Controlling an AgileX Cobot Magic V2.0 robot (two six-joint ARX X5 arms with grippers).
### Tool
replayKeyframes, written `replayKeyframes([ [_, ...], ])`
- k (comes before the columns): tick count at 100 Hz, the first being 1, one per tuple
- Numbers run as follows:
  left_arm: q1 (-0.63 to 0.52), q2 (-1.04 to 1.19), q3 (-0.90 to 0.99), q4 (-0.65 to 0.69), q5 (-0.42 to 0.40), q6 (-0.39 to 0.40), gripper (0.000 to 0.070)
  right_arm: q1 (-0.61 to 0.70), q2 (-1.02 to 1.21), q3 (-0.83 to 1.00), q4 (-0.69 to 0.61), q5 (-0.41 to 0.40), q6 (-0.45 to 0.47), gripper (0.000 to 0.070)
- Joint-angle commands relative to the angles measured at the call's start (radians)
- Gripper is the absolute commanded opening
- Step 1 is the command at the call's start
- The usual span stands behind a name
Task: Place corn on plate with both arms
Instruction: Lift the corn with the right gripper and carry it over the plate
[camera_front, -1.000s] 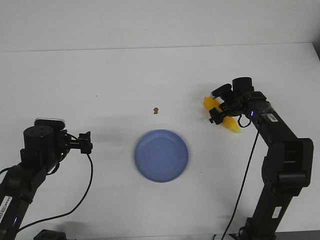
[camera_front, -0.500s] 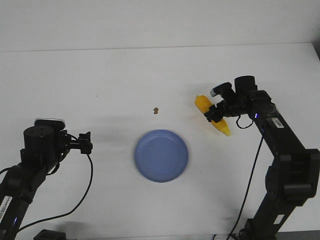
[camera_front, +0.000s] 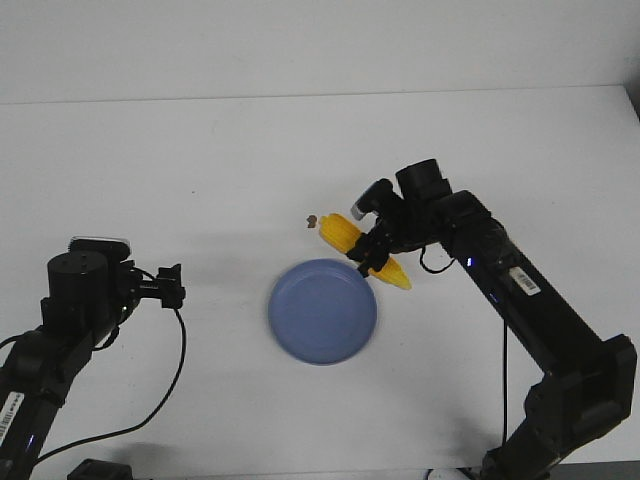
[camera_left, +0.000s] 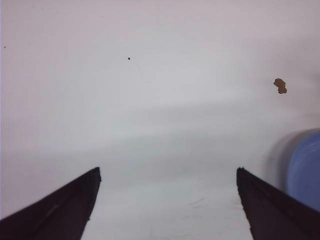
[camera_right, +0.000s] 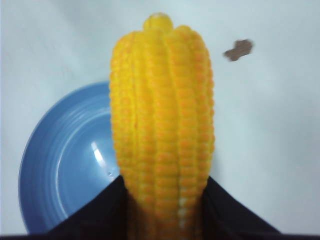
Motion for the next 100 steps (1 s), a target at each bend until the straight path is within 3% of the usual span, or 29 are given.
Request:
replayKeyframes([
  [1,-0.001,0.009,0.011,0.002,0.002,-0.002,0.0554,0.05,0.017,0.01,0.002,0.031,0.027,0.0073],
  [21,-0.001,0.009,0.011,0.002,0.002,-0.003,0.0555,0.159,0.032,0.006,0.009,0.116,0.029,0.0079],
  [50,-0.001,0.009,0.011,0.001,0.002,-0.003,0.0554,0.184,0.033,-0.135,0.12,0.15,0.053,0.0085],
  [71,-0.001,0.009,0.011,0.001,0.002,-0.003,0.0554,0.186,0.033,-0.22,0.183,0.15,0.082,0.0212],
  [81,-0.001,0.009,0.011,0.0,0.002,-0.003,0.0555,0.192,0.033,-0.227,0.189,0.15,0.083,0.0229],
  [85,-0.001,0.009,0.011,-0.002,0.002,-0.003,0.0554,0.195,0.033,-0.227,0.195,0.15,0.088,0.0277],
  [95,-0.001,0.009,0.011,-0.006,0.002,-0.003,0.0554,0.197,0.033,-0.227,0.2,0.15,0.098,0.0502],
  [100,-0.001,0.009,0.011,-0.006,0.002,-0.003,0.0555,0.197,0.033,-0.227,0.202,0.15,0.1,0.0553],
])
